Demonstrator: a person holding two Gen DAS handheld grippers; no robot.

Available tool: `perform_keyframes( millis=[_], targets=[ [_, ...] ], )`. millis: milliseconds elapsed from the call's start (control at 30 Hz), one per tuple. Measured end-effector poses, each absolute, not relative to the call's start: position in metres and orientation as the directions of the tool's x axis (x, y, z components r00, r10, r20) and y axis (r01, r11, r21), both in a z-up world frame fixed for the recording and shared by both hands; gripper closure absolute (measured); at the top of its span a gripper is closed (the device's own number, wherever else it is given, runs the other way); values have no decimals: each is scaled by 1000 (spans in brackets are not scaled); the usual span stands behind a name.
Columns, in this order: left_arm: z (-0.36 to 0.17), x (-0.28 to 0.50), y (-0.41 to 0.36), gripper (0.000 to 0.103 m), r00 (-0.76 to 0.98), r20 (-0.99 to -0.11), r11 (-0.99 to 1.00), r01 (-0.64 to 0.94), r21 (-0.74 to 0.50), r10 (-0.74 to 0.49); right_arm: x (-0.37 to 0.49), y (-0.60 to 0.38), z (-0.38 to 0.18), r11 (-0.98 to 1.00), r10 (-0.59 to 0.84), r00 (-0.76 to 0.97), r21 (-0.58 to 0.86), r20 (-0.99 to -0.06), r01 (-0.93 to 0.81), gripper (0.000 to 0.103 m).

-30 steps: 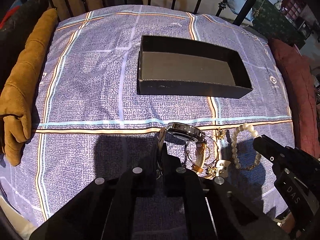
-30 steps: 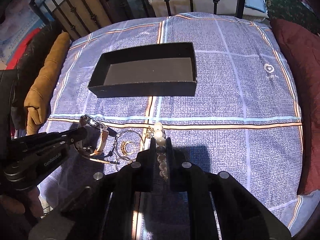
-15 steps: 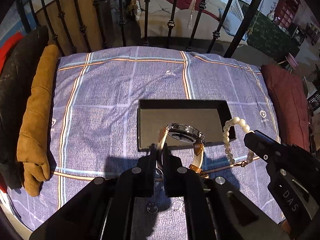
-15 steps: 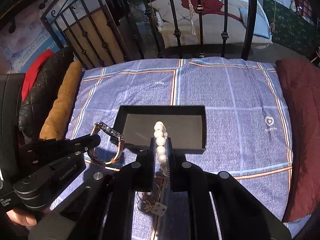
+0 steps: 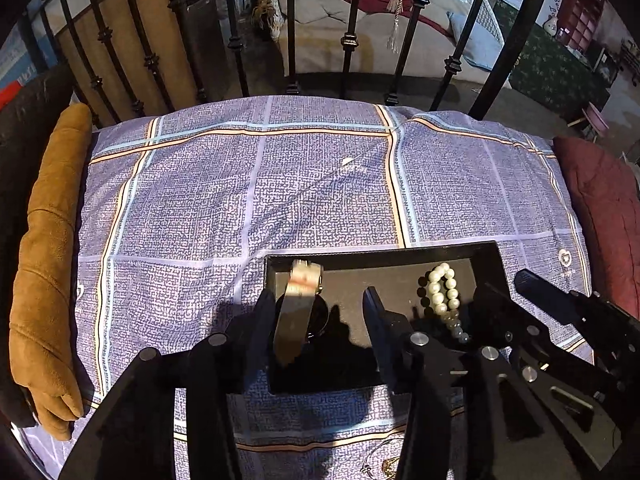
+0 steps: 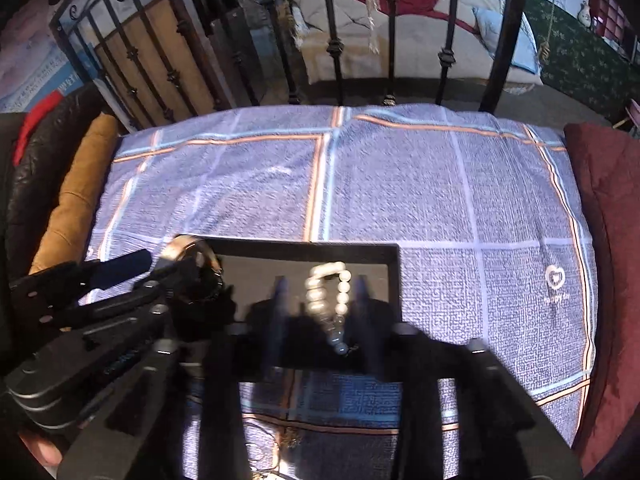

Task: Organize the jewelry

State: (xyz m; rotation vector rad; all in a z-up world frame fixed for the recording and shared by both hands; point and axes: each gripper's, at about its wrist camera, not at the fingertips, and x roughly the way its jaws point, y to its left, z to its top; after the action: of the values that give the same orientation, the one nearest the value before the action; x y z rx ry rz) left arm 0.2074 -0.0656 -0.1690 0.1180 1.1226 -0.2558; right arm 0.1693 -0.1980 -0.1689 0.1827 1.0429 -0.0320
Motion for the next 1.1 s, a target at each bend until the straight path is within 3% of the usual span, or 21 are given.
perform_keyframes(
  millis=[167, 233, 400, 733, 1100],
  targets=[
    [-171, 196, -46, 51, 403, -907, 972, 234, -24, -120, 155, -208, -170, 982, 51, 515, 136, -855, 129, 49],
    [-169, 185, -34, 39, 408, -906, 976, 218, -20, -110, 141, -211, -167, 980, 51, 514, 141, -856, 137, 49],
    [-169, 142, -9, 26, 388, -916, 979, 201, -21, -100, 95, -213, -167, 978, 58, 483, 146, -874, 146, 49],
    [-226, 73, -6, 25, 229, -967, 980, 186, -66, -108, 22, -171, -209, 970, 155, 348, 210, -925, 125, 49],
    [-240, 74, -15, 24, 249, -965, 978, 208, -22, -75, 20, -143, -233, 976, 156, 329, 198, -931, 96, 51]
  ],
)
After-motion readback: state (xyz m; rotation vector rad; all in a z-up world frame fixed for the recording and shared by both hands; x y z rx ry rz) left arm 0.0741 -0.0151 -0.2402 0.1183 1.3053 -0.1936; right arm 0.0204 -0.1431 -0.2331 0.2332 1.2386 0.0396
